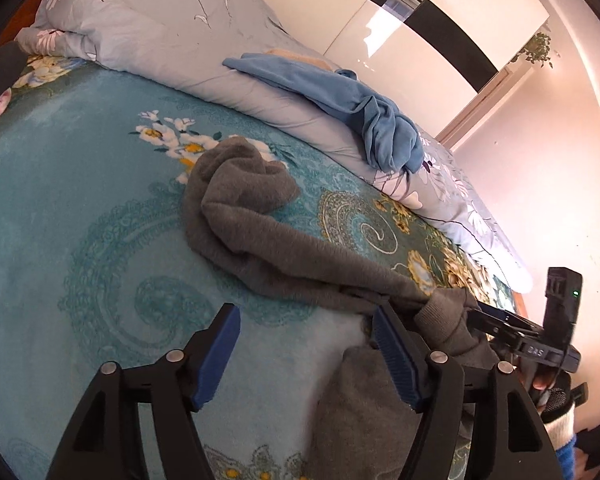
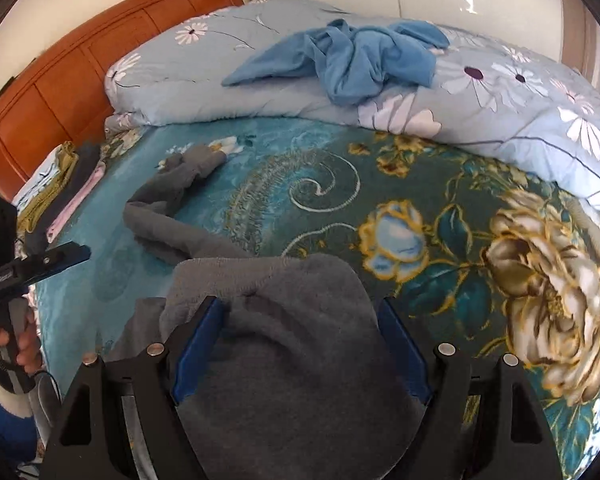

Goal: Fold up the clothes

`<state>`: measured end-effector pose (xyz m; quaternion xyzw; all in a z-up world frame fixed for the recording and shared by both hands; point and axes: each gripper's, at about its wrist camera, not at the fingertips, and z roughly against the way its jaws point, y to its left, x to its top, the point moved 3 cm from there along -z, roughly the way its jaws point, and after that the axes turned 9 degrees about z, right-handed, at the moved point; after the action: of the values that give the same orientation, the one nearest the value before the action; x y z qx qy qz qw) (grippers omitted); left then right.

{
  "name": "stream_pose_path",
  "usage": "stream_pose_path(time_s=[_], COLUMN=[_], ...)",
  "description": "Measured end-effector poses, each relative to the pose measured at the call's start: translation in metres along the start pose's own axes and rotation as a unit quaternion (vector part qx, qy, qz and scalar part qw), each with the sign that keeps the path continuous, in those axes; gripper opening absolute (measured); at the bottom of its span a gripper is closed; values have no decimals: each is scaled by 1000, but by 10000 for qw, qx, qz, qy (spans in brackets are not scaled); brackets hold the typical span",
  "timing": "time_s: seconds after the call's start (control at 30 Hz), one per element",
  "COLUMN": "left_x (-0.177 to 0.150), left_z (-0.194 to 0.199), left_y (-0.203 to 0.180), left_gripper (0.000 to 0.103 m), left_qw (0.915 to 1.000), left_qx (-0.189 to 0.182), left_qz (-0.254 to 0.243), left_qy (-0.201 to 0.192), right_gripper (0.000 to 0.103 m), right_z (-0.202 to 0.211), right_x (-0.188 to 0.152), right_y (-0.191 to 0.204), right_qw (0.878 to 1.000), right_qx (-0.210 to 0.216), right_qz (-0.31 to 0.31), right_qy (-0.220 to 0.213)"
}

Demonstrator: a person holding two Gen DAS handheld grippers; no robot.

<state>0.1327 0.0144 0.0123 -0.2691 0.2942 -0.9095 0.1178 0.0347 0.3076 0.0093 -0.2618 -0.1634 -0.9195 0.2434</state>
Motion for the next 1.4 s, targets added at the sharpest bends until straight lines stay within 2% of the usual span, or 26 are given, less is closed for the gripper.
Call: stream_pose_path(time_s=[0.1, 0.17, 0.2, 0.23, 0.27, 0.3, 0.33, 0.47, 0.6, 0.8, 0.87, 0.93, 1.07, 1.1, 1.17, 1.2, 1.23, 1.4], left_x=[-10, -15, -17, -19, -22, -24, -26, -31, -32, -32, -33, -33, -27, -24, -17, -12, -7, 17], left_z=[8, 12, 14, 16, 19, 22, 26, 44, 72, 122, 134, 136, 119, 112, 90, 77, 64, -15], left_y=[7, 11, 14, 17, 19, 21, 23, 32, 41, 62, 72, 78, 66, 57, 34, 21, 9, -41], left_gripper=[73, 73, 73, 73, 73, 73, 73, 73, 73, 74, 78, 79, 79, 79, 79, 79, 79, 79], left_qw=[10000, 9998, 9997, 9995, 9993, 9991, 9990, 9982, 9958, 9922, 9905, 9898, 9929, 9943, 9966, 9972, 9977, 9980], left_qx=[-62, -105, -133, -171, -205, -232, -249, -318, -491, -372, -308, -308, -337, -366, -449, -495, -526, -489], left_qz=[70, 154, 206, 263, 314, 350, 370, 461, 625, 740, 815, 893, 753, 654, 449, 375, 322, 254], left_qy=[-17, -19, -19, -23, -32, -50, -73, -201, -458, -933, -1059, -1071, -856, -764, -523, -408, -292, 295], right_gripper=[79, 64, 43, 30, 27, 19, 15, 12, 4, 4, 4, 4, 5, 10, 32, 48, 53, 60], right_z=[5, 17, 23, 29, 34, 40, 46, 70, 109, 109, 104, 99, 94, 94, 94, 91, 87, 67], right_x=[-4, -5, -6, -6, -7, -7, -8, -9, 20, 61, 55, 46, 20, 10, -9, -16, -22, -51], right_y=[4, 12, 16, 21, 25, 29, 33, 50, 98, 167, 160, 148, 112, 98, 69, 61, 55, 24], right_qw=[9995, 9986, 9979, 9971, 9961, 9950, 9938, 9874, 9747, 9767, 9809, 9850, 9896, 9899, 9891, 9883, 9873, 9782], right_qx=[131, 265, 332, 399, 466, 533, 600, 866, 1403, 1249, 1040, 809, 381, 235, -58, -24, 73, 554], right_qz=[-254, -360, -413, -466, -519, -572, -625, -835, -454, 528, 429, 265, -207, -369, -691, -829, -958, -1600], right_qy=[-125, -289, -371, -453, -535, -616, -698, -1023, -1682, -1665, -1586, -1498, -1372, -1348, -1297, -1281, -1269, -1203])
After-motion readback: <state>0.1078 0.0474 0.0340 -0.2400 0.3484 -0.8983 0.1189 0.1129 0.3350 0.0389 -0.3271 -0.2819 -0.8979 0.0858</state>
